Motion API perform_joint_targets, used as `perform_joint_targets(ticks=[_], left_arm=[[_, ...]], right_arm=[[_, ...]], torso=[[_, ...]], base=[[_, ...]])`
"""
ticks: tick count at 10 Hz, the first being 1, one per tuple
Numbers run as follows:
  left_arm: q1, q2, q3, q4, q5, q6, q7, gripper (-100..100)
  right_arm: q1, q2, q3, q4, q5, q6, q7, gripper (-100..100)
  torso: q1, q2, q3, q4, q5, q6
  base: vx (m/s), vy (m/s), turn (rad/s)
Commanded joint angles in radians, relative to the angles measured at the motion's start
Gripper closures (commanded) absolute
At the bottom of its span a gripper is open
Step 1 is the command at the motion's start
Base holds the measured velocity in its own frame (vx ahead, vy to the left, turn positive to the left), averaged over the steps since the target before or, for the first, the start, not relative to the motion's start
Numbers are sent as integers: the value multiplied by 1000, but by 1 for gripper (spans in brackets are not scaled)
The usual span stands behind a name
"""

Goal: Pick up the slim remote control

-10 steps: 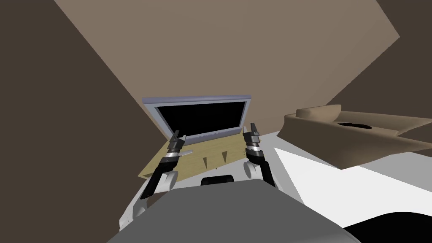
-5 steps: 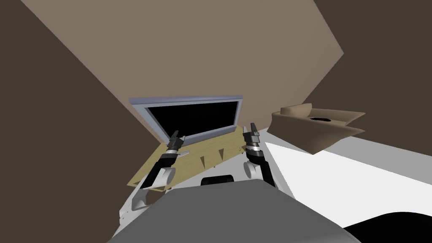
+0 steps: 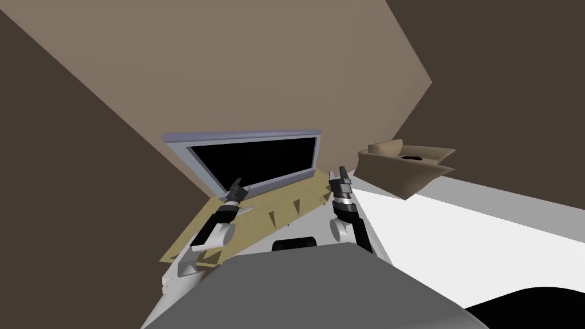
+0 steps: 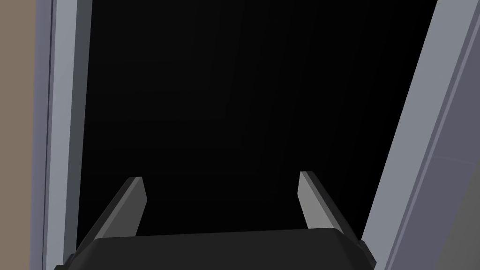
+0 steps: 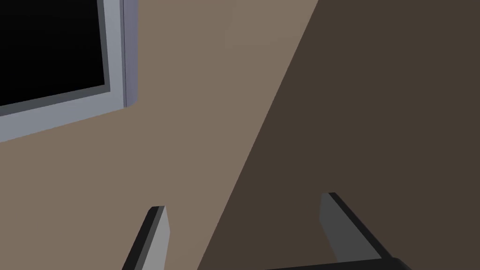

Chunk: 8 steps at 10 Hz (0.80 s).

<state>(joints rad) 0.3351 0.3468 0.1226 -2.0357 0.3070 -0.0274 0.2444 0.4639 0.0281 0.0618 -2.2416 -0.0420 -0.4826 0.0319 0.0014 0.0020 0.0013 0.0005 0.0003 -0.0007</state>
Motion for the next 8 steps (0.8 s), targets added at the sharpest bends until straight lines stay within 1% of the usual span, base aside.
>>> perform_joint_targets(ticks=[1, 2, 3, 4, 5, 6, 7, 8], left_arm=[[-20, 15, 14, 28, 36, 50, 16, -100], [-37, 33, 26, 54, 70, 80, 31, -100], [-37, 33, 26, 58, 70, 102, 31, -100], [-52, 53, 36, 91, 104, 131, 46, -100], [-52, 53, 36, 91, 104, 148, 46, -100], [-68, 73, 46, 127, 139, 178, 59, -100], [-68, 73, 46, 127, 139, 195, 59, -100], [-82, 95, 53, 165, 172, 227, 72, -100]], right_arm=[[0, 0, 0, 0, 0, 0, 0, 0], [0, 0, 0, 0, 0, 0, 0, 0], [0, 0, 0, 0, 0, 0, 0, 0], [0, 0, 0, 0, 0, 0, 0, 0], [0, 0, 0, 0, 0, 0, 0, 0], [0, 0, 0, 0, 0, 0, 0, 0], [0, 0, 0, 0, 0, 0, 0, 0], [0, 0, 0, 0, 0, 0, 0, 0]], torso=[[0, 0, 0, 0, 0, 0], [0, 0, 0, 0, 0, 1], [0, 1, 1, 0, 0, 1], [1, 1, 0, 0, 0, 0], [1, 0, 0, 0, 0, 1], [1, 0, 0, 0, 0, 0], [1, 0, 0, 0, 0, 1], [1, -1, 0, 0, 0, 0]], base=[[-43, 3, -150], [-64, 4, -324], [-44, 10, -103], [-40, 9, -167], [-31, 13, -93], [-33, 15, -198], [-26, 16, -108], [-26, 15, -213]])
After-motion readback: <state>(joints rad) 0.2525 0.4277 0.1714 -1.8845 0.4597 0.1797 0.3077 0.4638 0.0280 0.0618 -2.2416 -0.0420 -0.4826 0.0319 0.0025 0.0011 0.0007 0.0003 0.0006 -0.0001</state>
